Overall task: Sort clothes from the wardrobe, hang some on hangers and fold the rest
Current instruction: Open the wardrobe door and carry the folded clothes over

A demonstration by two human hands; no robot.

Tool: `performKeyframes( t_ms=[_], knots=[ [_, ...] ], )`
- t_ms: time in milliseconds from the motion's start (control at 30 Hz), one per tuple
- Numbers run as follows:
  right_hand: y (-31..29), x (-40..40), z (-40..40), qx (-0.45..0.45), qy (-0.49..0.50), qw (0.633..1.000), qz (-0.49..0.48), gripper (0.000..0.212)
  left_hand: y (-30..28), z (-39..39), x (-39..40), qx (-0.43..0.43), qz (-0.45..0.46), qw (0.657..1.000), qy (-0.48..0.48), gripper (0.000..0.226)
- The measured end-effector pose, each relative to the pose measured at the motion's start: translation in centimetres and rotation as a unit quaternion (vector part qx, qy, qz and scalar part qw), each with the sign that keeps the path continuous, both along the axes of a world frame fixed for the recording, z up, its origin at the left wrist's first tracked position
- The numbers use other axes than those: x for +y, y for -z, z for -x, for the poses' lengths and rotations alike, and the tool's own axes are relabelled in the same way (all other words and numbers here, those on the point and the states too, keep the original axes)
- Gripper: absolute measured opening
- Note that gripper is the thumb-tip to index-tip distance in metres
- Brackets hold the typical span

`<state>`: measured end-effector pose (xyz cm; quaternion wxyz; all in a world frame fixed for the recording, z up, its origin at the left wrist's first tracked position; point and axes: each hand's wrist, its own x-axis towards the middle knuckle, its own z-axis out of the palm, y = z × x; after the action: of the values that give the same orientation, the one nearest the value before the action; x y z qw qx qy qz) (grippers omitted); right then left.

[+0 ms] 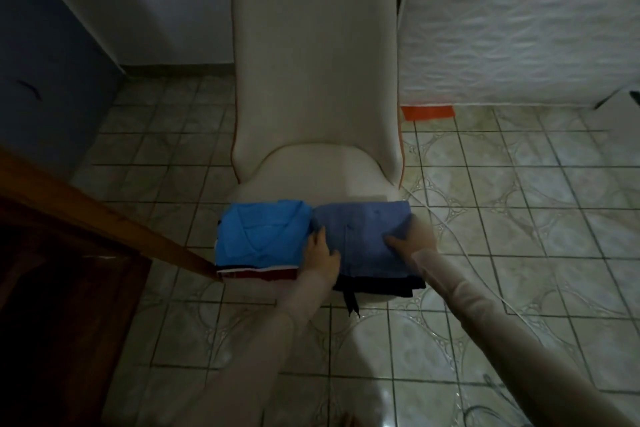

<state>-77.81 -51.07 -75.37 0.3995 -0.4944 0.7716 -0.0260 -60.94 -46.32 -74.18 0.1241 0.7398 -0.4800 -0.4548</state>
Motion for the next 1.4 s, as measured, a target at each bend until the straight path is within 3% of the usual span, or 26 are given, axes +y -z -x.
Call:
performKeyframes(
  t_ms=[167,300,400,500,633,833,1033,1233,1400],
  knots=[
    [3.2,-0.6,1.5,-0.082,0.055,0.995,0.001,0.081,2.4,2.1,-0.2,-0.088,0.032,0.995,-0.015,0.059],
    [3.6,-1.3,3.5,-0.102,0.037,0.994,0.003,0.074,2.0,3.7,-1.0,-0.119,0.056,0.990,-0.058,0.048],
    [3.7,-1.0,4.3,-0.123,0.019,0.991,0.051,0.078,2.8,4.1,-1.2,-0.099,0.074,0.988,-0.091,0.039],
    [4.3,0.2,4.1,-0.163,0.004,0.980,0.116,0.081,4.3,4.4,-0.6,-0.116,0.074,0.987,-0.088,0.045],
    [5.1,0.6,4.2,-0.220,0.014,0.967,0.126,0.079,5.3,5.2,-0.5,-0.036,0.046,0.986,-0.155,0.052],
    [6.3,0.6,3.8,-0.232,0.016,0.964,0.126,0.085,6.7,3.8,-1.2,0.021,0.086,0.994,-0.063,0.054],
    [7.1,0.6,4.0,-0.241,-0.022,0.960,0.139,0.104,8.3,3.0,-1.5,0.093,0.100,0.989,-0.059,0.055],
    [8.9,0.3,4.5,-0.277,-0.003,0.954,0.111,0.062,9.0,2.6,-1.5,0.128,0.106,0.984,-0.063,0.059],
    [8.4,0.2,4.7,-0.308,-0.008,0.948,0.074,0.069,9.3,1.8,-1.9,0.174,0.087,0.979,-0.066,0.068]
  ],
)
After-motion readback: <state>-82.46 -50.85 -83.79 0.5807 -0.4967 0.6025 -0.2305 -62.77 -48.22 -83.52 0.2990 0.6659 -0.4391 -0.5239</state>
